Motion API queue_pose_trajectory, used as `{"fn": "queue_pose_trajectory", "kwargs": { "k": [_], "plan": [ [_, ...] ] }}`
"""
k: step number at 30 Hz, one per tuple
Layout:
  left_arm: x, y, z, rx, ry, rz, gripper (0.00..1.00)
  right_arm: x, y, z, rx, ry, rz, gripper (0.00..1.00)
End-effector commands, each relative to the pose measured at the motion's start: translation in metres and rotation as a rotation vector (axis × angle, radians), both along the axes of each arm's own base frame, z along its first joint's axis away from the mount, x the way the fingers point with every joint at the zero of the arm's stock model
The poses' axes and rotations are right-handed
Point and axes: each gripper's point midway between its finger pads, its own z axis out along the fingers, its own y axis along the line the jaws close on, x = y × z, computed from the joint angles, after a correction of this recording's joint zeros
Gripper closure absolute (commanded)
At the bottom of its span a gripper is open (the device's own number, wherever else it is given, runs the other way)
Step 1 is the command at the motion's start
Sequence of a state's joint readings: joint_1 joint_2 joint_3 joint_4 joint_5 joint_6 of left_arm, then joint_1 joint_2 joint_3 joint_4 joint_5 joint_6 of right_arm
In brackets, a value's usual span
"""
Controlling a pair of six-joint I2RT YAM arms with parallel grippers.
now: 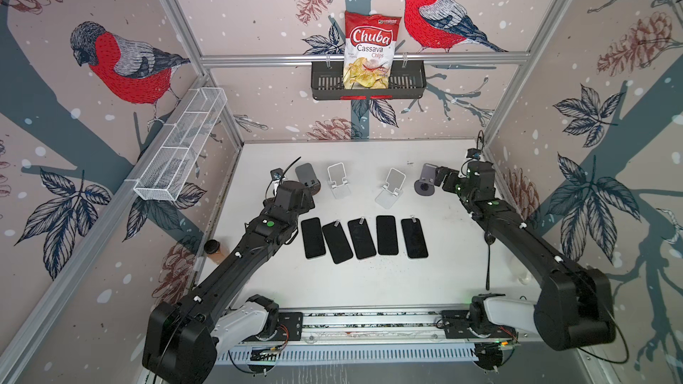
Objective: Remove the phone from the phone stand
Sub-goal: Reset both arms
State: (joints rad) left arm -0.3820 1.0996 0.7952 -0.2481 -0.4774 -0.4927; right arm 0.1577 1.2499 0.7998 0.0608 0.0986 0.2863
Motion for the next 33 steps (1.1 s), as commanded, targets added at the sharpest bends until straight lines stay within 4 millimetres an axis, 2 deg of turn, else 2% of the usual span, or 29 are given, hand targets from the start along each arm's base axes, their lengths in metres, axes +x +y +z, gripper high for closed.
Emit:
{"fn": "queue_pose_trajectory", "kwargs": {
  "k": [1,4,7,10,13,17,21,24,25,28,33],
  "plan": [
    [0.016,0.020,0.026,0.050,-0.116,0.075,0.04,-0.003,-0.023,0.013,-0.036,-0.099,-0.101,0.01],
    [0.022,0.040,0.035,0.091,-0.166,0.127,0.04,-0.011,-0.042,0.009,-0.073,-0.150,-0.190,0.01],
    [0.024,0.069,0.030,0.095,-0.196,0.199,0.04,-0.016,-0.057,0.001,-0.125,-0.155,-0.245,0.01],
    [0.022,0.088,0.025,0.131,-0.235,0.254,0.04,-0.018,-0.062,-0.005,-0.165,-0.176,-0.246,0.01],
    [0.018,0.098,0.018,0.199,-0.266,0.289,0.03,-0.018,-0.058,-0.011,-0.165,-0.220,-0.194,0.01],
    [0.015,0.102,0.009,0.226,-0.315,0.303,0.03,-0.012,-0.052,-0.025,-0.176,-0.232,-0.129,0.01],
    [0.013,0.102,0.000,0.259,-0.368,0.287,0.03,-0.002,-0.058,-0.056,-0.238,-0.202,-0.132,0.01],
    [0.014,0.102,-0.009,0.271,-0.378,0.275,0.03,-0.008,-0.062,-0.074,-0.240,-0.239,-0.143,0.01],
    [0.015,0.102,-0.012,0.276,-0.379,0.268,0.03,-0.014,-0.066,-0.070,-0.233,-0.288,-0.175,0.01],
    [0.017,0.100,-0.020,0.275,-0.399,0.260,0.03,-0.022,-0.074,-0.073,-0.199,-0.284,-0.197,0.01],
    [0.015,0.104,-0.030,0.332,-0.422,0.265,0.03,-0.029,-0.074,-0.073,-0.204,-0.326,-0.202,0.01]
  ]
}}
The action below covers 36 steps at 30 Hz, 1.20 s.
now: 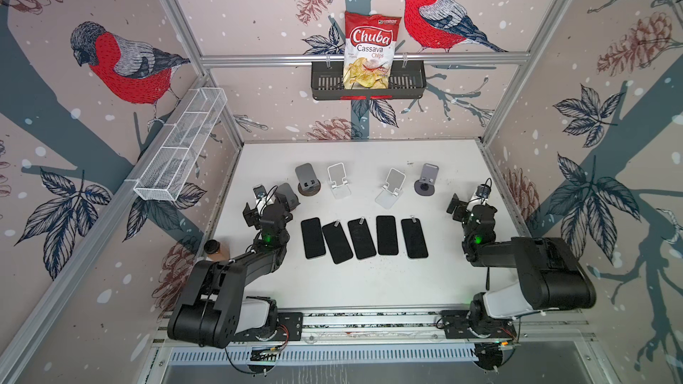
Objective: Remove the phone from the phone stand
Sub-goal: Reset both arms
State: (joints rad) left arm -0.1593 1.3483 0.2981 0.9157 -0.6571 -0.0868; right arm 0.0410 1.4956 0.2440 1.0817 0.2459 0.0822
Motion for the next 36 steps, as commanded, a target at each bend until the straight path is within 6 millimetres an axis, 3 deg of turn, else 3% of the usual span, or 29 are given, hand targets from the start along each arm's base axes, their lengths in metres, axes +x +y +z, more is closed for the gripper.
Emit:
{"fn": "queue_pose_trajectory", "kwargs": {
  "k": [1,3,6,10,17,36],
  "plan": [
    [0.002,0.000,0.017,0.021,-0.120,-0.012,0.04,0.002,0.000,0.023,0.009,-0.111,-0.007,0.00],
    [-0.002,-0.002,0.008,0.020,-0.143,-0.030,0.03,0.002,-0.001,0.023,0.009,-0.112,-0.007,0.00],
    [-0.001,-0.014,0.006,0.057,-0.130,-0.079,0.03,0.002,-0.001,0.023,0.010,-0.109,-0.006,0.01],
    [0.000,-0.013,0.009,0.066,-0.150,-0.075,0.03,0.002,-0.001,0.022,0.012,-0.107,-0.006,0.01],
    [0.025,-0.010,-0.006,0.009,-0.055,-0.121,0.03,0.002,0.000,0.022,0.010,-0.107,-0.005,0.01],
    [0.025,-0.010,-0.006,0.009,-0.060,-0.123,0.03,0.002,-0.001,0.023,0.011,-0.108,-0.006,0.01]
  ]
}}
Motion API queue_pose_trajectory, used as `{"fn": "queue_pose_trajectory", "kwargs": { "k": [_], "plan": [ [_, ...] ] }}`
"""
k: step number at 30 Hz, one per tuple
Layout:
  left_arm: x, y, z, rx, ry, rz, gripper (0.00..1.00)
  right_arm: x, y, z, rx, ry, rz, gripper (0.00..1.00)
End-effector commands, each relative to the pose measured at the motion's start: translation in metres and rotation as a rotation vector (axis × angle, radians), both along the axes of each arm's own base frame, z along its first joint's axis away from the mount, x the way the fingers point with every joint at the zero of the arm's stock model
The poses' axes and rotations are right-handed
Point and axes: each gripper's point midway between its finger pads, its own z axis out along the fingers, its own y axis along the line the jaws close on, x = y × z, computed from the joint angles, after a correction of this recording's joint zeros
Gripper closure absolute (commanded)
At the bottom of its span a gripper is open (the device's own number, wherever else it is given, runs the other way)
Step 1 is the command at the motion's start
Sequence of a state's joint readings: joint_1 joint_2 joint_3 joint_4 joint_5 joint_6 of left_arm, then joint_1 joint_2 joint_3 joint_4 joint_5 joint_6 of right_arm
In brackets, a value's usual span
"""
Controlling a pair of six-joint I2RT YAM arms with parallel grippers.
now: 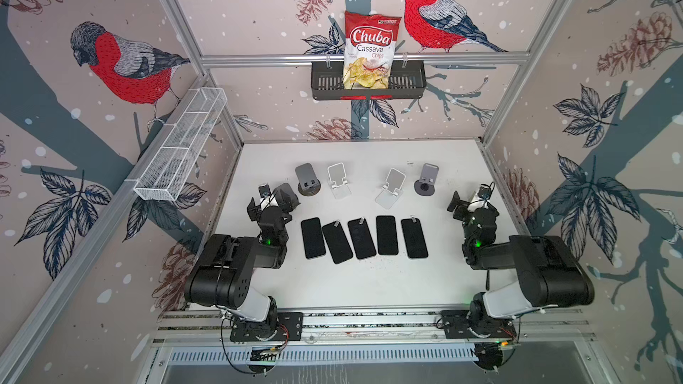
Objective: Remove the phone from the phone stand
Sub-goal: Reset both arms
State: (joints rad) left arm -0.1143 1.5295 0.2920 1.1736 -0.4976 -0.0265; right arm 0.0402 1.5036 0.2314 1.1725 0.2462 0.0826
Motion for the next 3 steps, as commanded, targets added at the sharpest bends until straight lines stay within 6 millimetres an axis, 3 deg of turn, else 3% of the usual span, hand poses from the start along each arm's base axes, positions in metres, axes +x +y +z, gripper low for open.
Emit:
{"fn": "queue_pose_trajectory", "kwargs": {
  "k": [1,3],
  "plan": [
    [0.0024,-0.0006,0.0044,-0.008,-0.018,-0.003,0.03,0.0009,-0.0004,0.0085,0.008,-0.037,-0.004,0.01],
    [0.0013,0.0003,0.0047,-0.005,-0.020,0.000,0.03,0.0009,-0.0004,0.0084,0.008,-0.037,-0.004,0.01]
  ]
}}
